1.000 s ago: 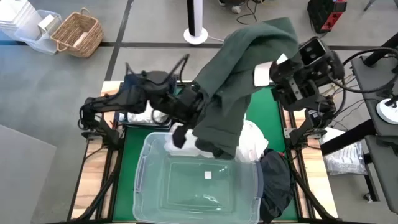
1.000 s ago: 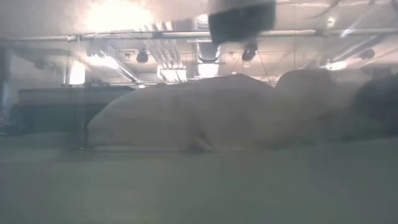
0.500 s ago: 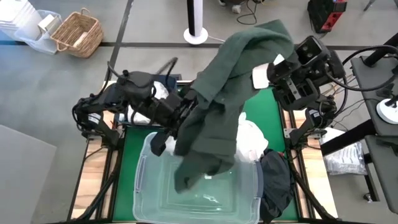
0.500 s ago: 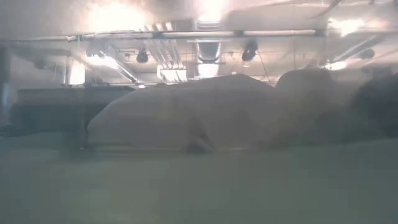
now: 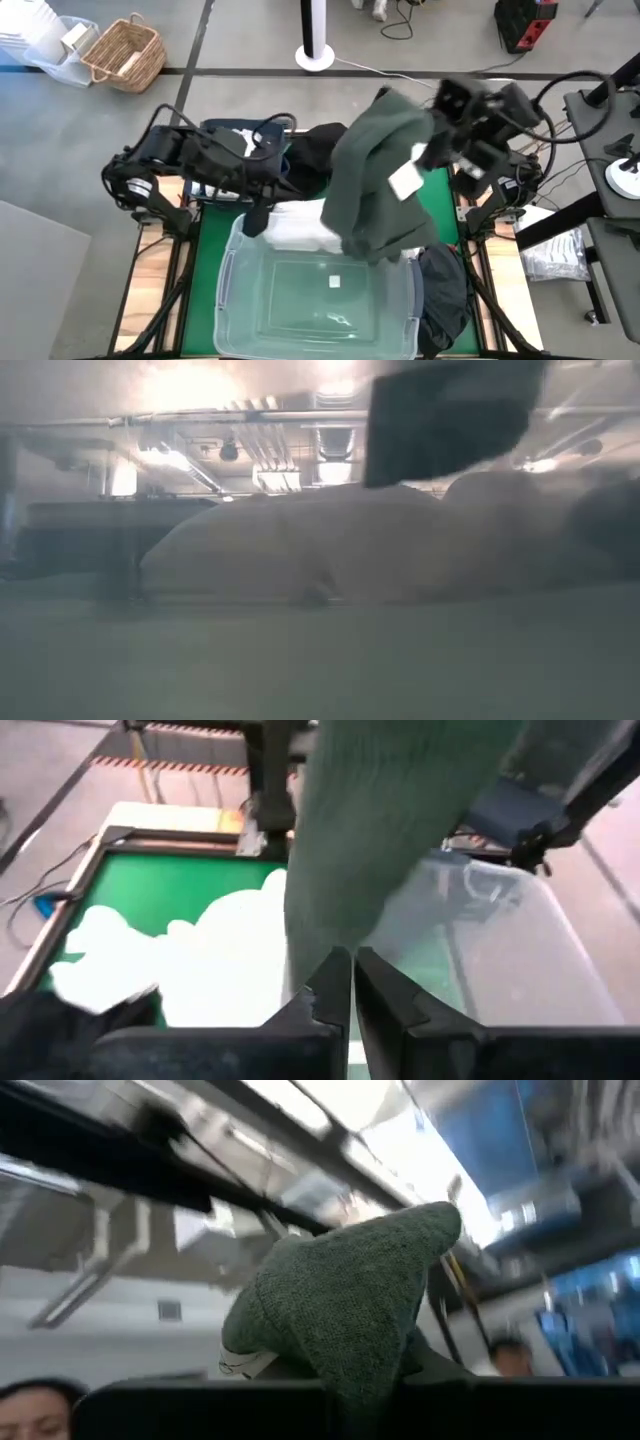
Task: Sort clothes
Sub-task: Put the green shirt into the transparent laundry bin
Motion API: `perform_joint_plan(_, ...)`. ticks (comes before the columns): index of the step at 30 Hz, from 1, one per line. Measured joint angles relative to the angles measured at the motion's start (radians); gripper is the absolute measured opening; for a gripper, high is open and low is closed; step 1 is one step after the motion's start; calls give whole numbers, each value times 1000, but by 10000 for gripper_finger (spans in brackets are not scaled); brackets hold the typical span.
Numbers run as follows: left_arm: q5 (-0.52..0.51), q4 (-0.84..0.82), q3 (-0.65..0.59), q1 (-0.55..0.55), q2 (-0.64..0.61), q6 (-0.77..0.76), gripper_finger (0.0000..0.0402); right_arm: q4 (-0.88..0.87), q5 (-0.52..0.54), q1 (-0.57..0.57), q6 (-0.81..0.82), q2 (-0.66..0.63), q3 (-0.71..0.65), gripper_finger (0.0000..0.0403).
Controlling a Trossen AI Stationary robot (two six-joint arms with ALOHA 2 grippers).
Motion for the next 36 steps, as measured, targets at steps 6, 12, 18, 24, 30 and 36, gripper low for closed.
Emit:
perform_joint_plan(6,-28,-1,0,0,-78,-10,0,-250,0,6,62,0,0,9)
perform_joint_plan(12,-103,22,0,0,-162,-26,0,-507,2,6,74,1,0,9)
perform_joint_plan(18,-113,79,1,0,-215,-2,0,-623,28,5,87,10,0,9)
perform_joint_plan(24,-119,93,1,0,-237,12,0,-777,28,5,102,11,-1,9)
perform_joint_plan(30,-140,87,-1,0,-237,38,0,-1006,28,6,141,15,-5,9)
perform_joint_plan(36,-140,84,-2,0,-231,46,0,-1192,29,6,192,43,-9,9)
